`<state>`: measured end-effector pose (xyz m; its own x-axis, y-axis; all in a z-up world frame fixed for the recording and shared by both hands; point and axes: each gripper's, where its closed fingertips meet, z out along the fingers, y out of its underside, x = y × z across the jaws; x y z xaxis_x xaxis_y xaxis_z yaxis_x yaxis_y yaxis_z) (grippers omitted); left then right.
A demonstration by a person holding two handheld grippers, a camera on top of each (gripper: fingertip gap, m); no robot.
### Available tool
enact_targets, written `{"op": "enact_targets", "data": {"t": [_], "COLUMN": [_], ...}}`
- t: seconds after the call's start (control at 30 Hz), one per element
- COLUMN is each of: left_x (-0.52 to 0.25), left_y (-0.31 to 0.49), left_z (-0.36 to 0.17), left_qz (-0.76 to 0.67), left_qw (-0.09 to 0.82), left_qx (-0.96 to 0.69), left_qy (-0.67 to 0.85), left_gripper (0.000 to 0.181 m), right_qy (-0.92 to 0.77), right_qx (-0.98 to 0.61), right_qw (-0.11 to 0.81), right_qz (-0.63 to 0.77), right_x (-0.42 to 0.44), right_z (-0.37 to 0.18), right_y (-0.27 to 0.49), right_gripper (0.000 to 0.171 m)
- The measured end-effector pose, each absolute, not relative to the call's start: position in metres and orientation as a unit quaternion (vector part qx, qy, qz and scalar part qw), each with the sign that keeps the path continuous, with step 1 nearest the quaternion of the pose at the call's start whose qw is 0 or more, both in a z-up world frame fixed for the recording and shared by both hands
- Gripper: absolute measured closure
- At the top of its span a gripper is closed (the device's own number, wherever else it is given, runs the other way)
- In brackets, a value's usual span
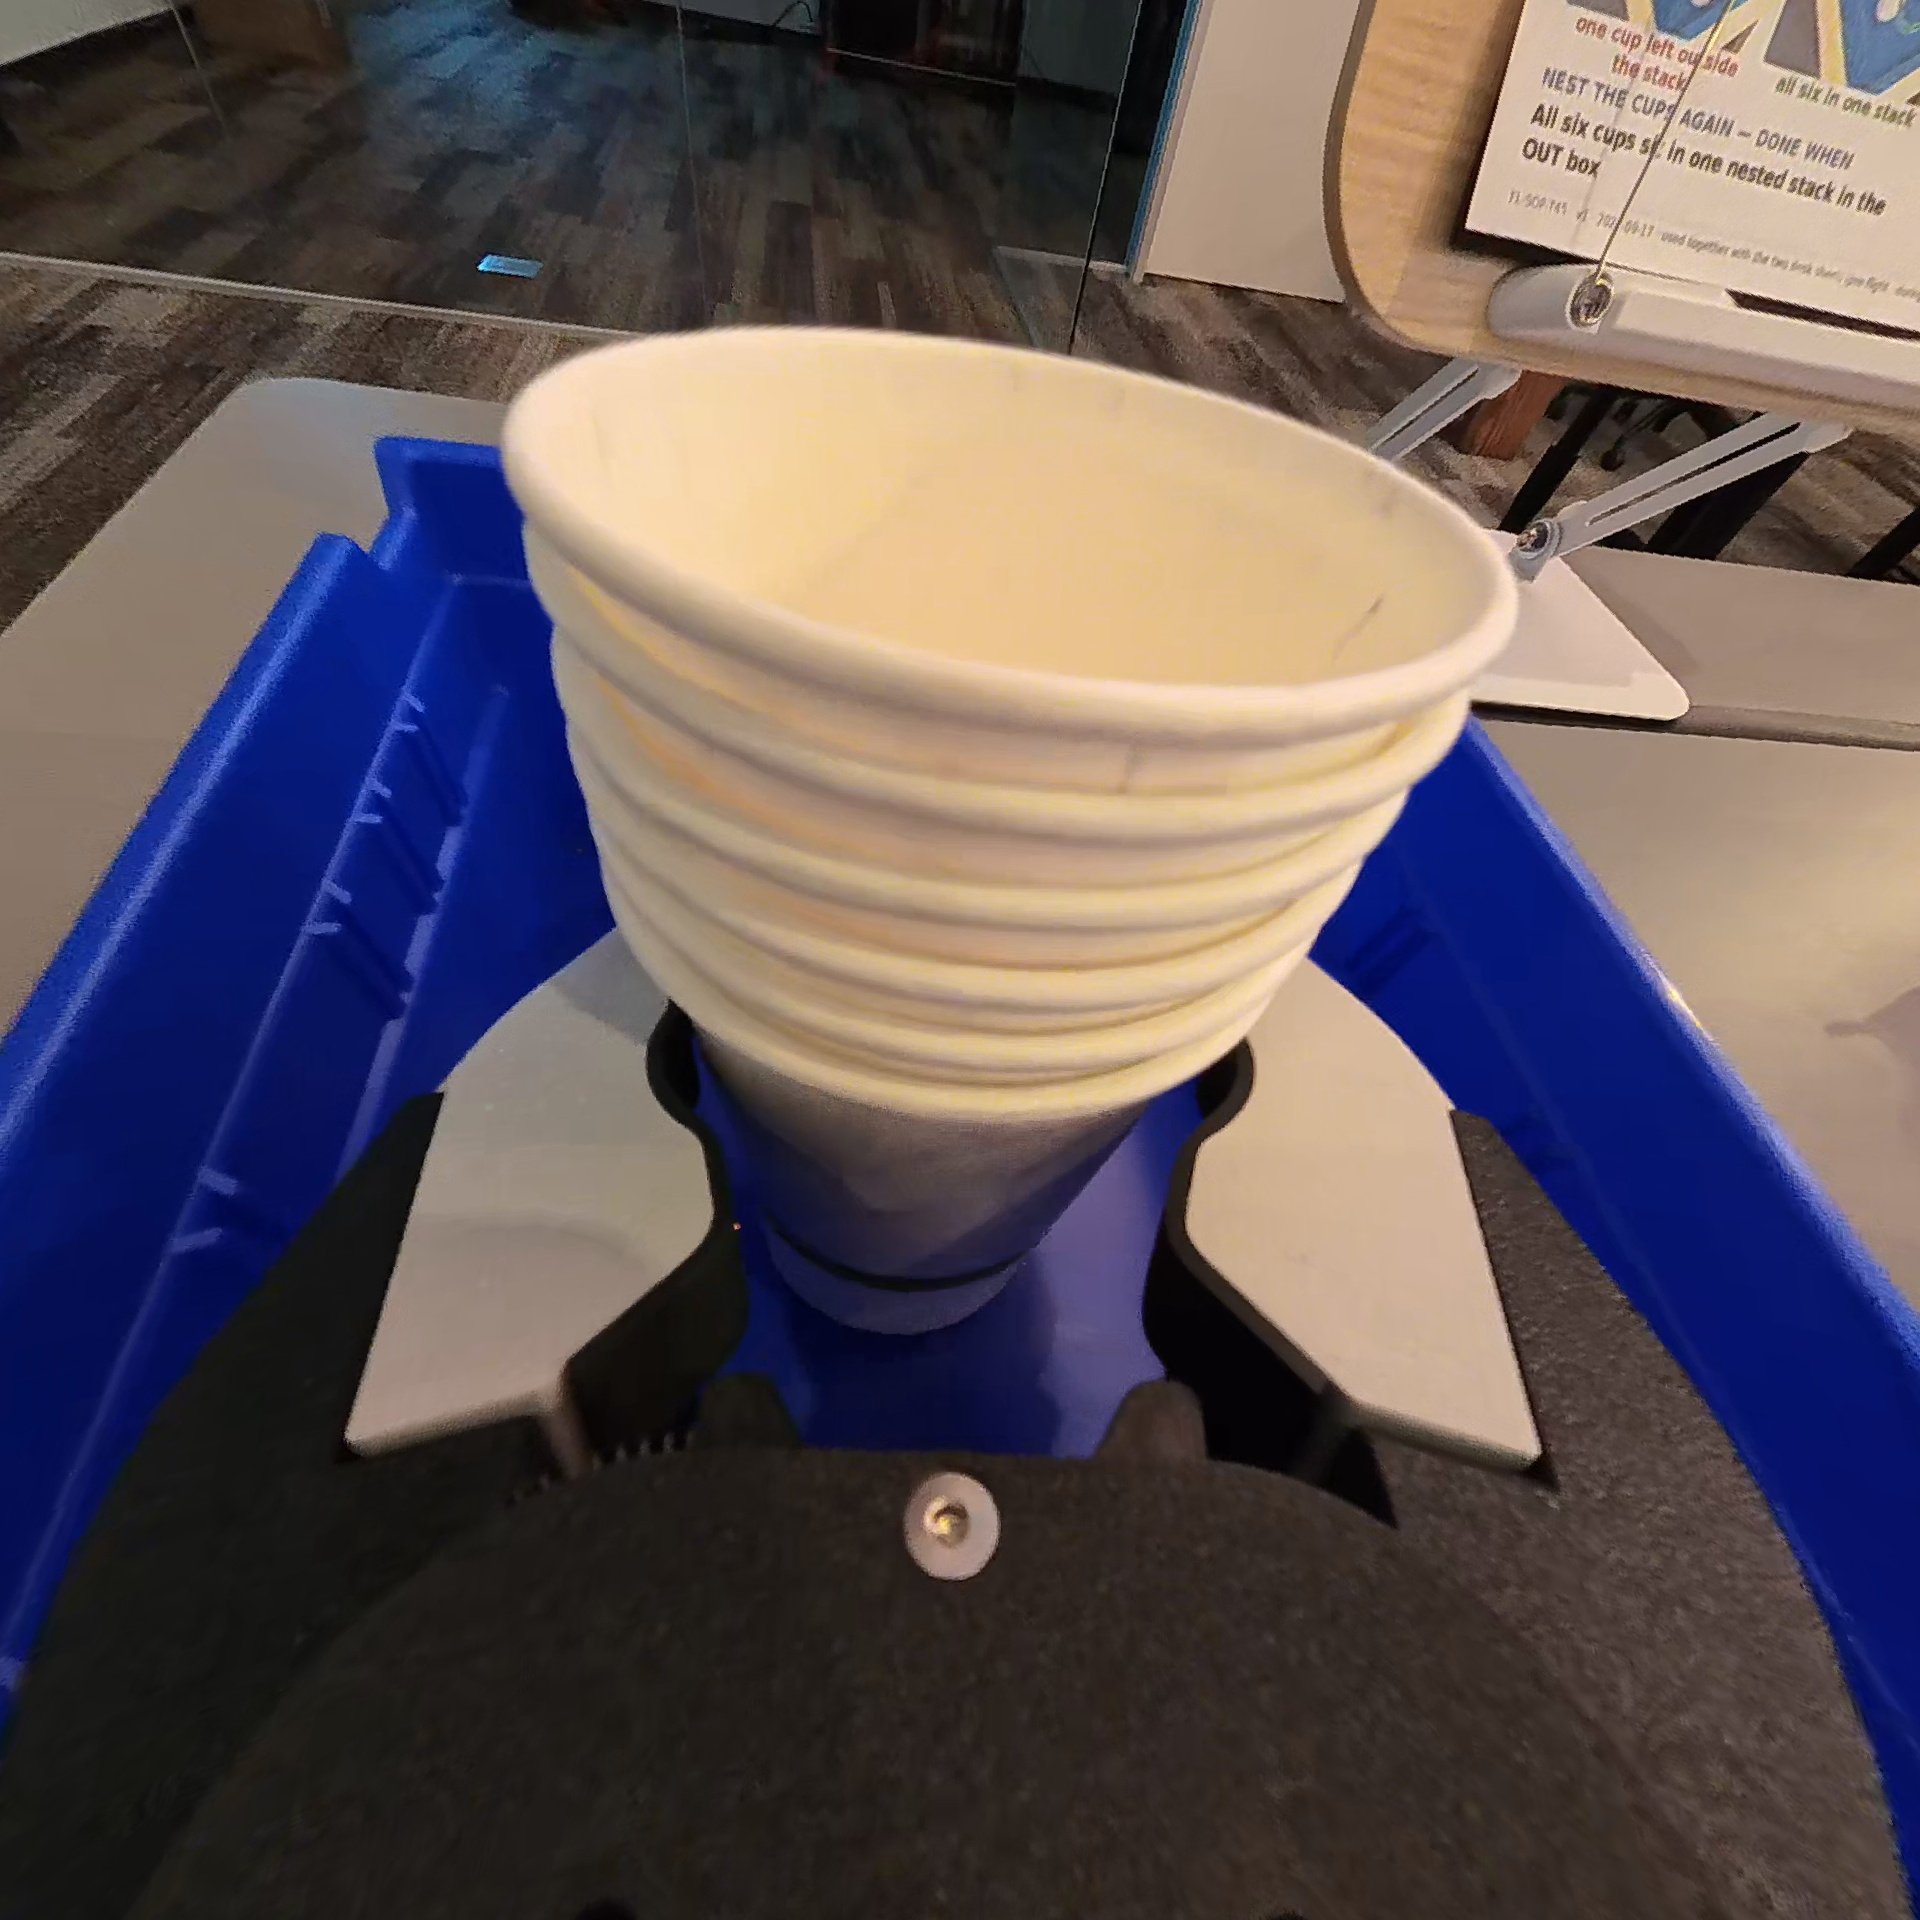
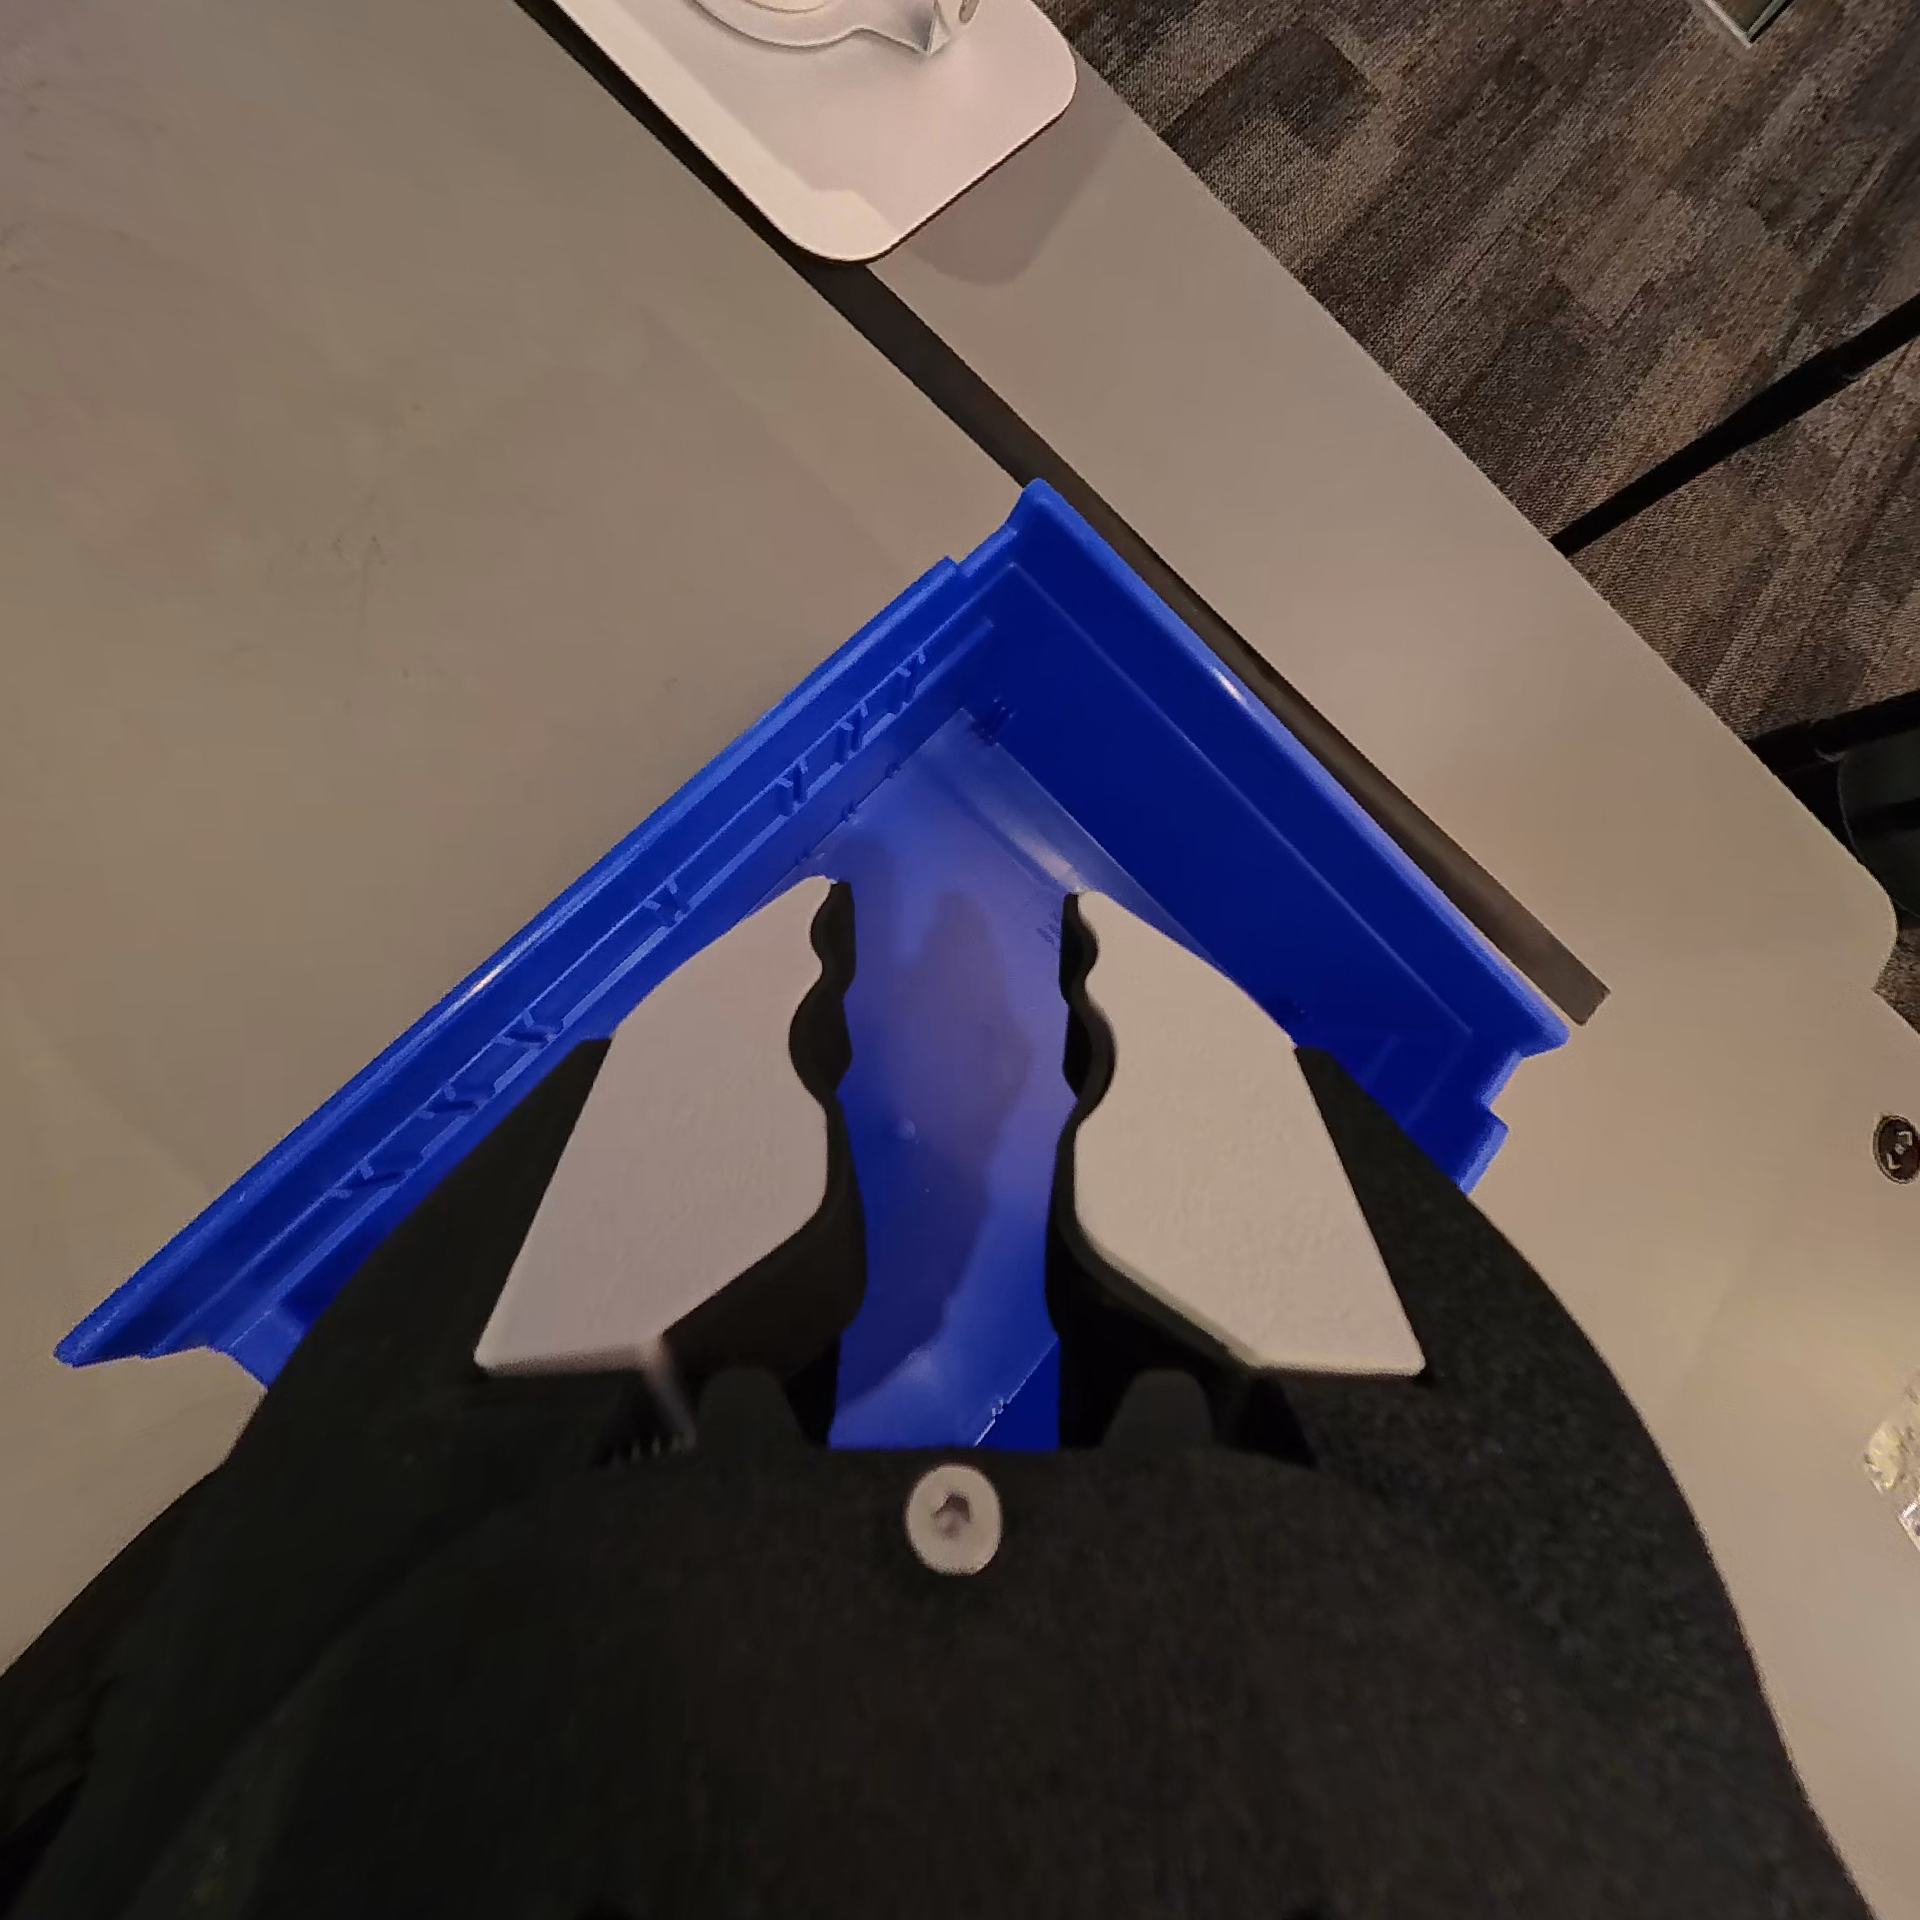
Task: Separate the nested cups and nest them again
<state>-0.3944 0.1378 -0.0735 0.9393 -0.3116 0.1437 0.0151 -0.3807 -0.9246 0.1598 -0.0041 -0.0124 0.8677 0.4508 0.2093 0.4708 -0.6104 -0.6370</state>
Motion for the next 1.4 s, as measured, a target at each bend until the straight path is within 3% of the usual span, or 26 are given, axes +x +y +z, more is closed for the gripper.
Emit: {"op": "enact_targets", "data": {"t": [0.03,0.47,0.8,1.07,1.4], "left_x": [-0.394,-0.394,-0.38,-0.293,-0.153], "left_y": [0.137,0.123,0.095,0.052,-0.001], "left_z": [-0.073,-0.049,0.068,0.139,0.132], "left_qz": [-0.15,-0.158,-0.171,-0.276,-0.374], "left_qw": [0.548,0.566,0.652,0.651,0.562], "left_qx": [-0.818,-0.802,-0.723,-0.664,-0.621], "left_qy": [0.092,0.107,0.151,0.243,0.398], "left_gripper": [0.085,0.086,0.086,0.086,0.086], "right_qy": [-0.258,-0.264,-0.268,-0.266,-0.256], "right_qx": [-0.898,-0.901,-0.9,-0.896,-0.879], "right_qw": [0.356,0.344,0.342,0.352,0.398], "right_qz": [-0.014,-0.017,-0.025,-0.046,-0.052], "right_x": [0.159,0.158,0.157,0.157,0.138], "right_z": [-0.013,-0.019,-0.019,-0.009,0.016], "right_y": [-0.004,-0.005,-0.004,-0.007,-0.003], "right_gripper": [0.133,0.133,0.134,0.134,0.135]}}
